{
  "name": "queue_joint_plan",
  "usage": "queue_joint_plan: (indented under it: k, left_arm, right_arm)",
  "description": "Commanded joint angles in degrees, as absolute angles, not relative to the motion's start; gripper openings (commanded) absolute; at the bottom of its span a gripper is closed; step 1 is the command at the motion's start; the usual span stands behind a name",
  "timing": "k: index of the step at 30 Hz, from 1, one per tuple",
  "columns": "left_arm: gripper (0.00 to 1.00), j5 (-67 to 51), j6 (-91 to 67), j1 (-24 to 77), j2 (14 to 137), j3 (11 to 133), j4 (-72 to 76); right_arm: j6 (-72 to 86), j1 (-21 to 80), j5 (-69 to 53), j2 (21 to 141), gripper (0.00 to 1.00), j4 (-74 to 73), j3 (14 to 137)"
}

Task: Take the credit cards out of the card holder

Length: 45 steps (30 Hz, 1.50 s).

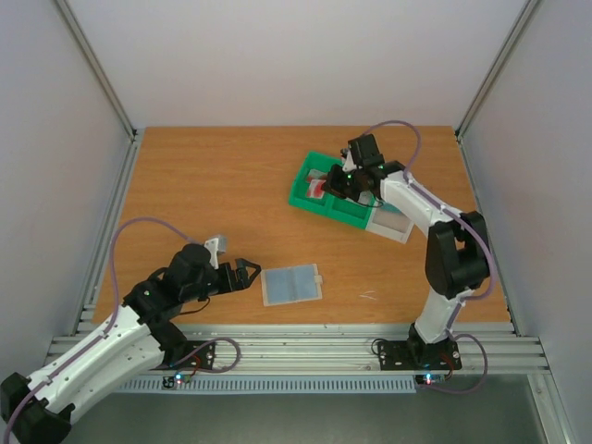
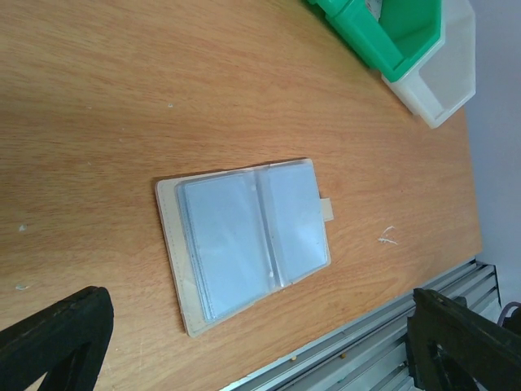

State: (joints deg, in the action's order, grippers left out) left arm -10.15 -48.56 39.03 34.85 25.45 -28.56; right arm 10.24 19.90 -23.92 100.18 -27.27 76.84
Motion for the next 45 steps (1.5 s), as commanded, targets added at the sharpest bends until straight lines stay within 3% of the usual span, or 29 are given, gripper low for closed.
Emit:
queue_joint_plan:
  k: [1, 25, 45]
  left_arm:
    - [0.99, -9.58, -45.97, 39.2, 33.84, 27.87, -29.78]
    - [0.99, -10.21, -45.97, 39.2, 34.5, 27.57, -29.55]
    - [0.99, -10.06, -46.35, 39.2, 35.24, 27.42, -29.26]
  right_arm:
    - [8.33, 18.97, -21.45, 105.78, 0.01, -32.76, 84.81]
    - [9.2, 17.84, -20.47, 125.99, 0.02, -39.98, 107.7]
    - [7.95, 16.17, -17.85, 132.4, 0.04, -42.71, 114.57]
